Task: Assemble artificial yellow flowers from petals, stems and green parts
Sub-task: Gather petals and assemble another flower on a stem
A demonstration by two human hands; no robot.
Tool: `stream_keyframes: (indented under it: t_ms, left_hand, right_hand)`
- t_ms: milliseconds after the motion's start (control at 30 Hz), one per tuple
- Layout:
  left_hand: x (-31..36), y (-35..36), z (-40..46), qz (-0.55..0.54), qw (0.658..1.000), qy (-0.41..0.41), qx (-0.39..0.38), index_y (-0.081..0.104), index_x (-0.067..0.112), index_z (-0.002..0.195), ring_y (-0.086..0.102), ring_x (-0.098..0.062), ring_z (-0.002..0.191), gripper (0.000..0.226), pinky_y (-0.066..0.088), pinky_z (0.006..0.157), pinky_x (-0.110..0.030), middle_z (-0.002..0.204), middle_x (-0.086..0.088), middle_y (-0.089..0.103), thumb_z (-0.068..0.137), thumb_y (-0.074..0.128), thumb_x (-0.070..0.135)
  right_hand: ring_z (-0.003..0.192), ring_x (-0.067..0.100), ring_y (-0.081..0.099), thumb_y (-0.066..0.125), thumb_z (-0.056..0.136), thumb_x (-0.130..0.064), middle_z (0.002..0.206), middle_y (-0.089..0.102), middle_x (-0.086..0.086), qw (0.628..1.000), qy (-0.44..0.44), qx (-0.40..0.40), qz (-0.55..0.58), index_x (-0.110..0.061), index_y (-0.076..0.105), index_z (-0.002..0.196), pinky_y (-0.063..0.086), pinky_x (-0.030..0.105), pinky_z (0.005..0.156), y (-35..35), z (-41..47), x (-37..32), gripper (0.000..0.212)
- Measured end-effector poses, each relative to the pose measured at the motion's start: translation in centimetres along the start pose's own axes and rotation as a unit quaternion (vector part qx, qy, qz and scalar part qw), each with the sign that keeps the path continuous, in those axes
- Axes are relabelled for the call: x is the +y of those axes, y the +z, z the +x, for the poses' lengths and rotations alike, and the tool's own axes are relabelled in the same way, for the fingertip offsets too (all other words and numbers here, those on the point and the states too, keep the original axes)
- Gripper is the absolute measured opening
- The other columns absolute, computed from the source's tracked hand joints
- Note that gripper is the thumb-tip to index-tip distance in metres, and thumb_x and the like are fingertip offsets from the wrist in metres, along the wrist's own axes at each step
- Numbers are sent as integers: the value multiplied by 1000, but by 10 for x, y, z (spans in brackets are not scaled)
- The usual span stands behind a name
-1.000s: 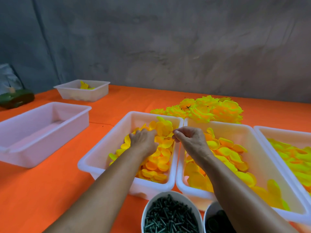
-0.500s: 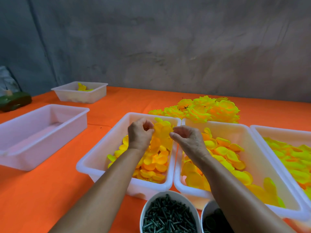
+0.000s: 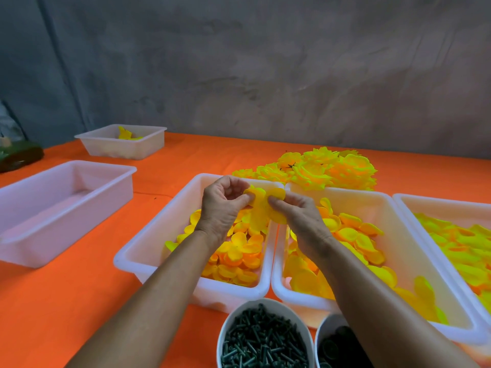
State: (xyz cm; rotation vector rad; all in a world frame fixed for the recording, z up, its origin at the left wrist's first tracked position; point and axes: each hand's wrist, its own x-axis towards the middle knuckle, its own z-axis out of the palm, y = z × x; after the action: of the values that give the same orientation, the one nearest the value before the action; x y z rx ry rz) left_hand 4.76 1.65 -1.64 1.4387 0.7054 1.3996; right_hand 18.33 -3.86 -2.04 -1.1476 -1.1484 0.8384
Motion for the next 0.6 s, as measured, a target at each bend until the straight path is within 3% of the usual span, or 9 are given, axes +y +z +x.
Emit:
stream_keyframes:
  t_ms: [67,133,233,300,400,533,600]
  left_hand:
    - [-2,2,-1,10,999,-30,-19,61,11,86,59,-6,63,18,53,54,-19,76,-8,60,80,68,-4]
    - [-4,2,-3,48,996,-54,-50,62,13,92,61,-8,63,21,52,53,-21,78,-8,63,78,73,3]
    - [-6,3,-5,78,992,-54,-85,64,11,90,62,-14,64,23,54,59,-27,75,-8,67,74,75,-2]
    - [-6,3,-6,66,992,-52,-93,65,10,83,63,-10,61,22,54,58,-24,70,-2,68,73,74,-6]
    - [-5,2,-6,60,992,-51,-101,65,10,78,63,-7,58,21,53,55,-22,67,1,68,72,74,-8]
    - [-4,3,-7,51,992,-60,-100,67,11,78,58,-20,64,17,49,60,-29,70,-10,64,78,69,-6]
    - [-4,2,-5,55,992,-60,-94,67,11,77,55,-15,58,16,47,56,-25,67,-9,62,80,67,-5]
  right_hand:
    - [66,10,62,59,91,-8,76,69,6,1000,-2,20,1,-12,71,83,49,17,60,0,0,0,15]
    - [70,18,58,61,89,-9,79,67,14,999,2,36,1,-4,71,84,47,21,61,-1,1,2,12]
    - [74,25,55,64,87,-10,83,64,28,999,5,43,-1,13,67,88,45,34,68,1,0,3,23]
    - [73,26,54,66,86,-10,82,64,28,999,7,45,-9,14,67,87,43,37,70,1,0,3,24]
    - [73,27,56,67,84,-10,85,65,34,999,9,42,-15,13,68,86,44,38,71,1,0,3,23]
    - [71,25,53,66,85,-10,83,61,39,999,-2,50,-3,19,63,87,42,37,68,0,-1,4,29]
    - [64,18,58,64,87,-8,74,65,26,998,-9,57,5,8,68,82,47,29,63,0,0,4,17]
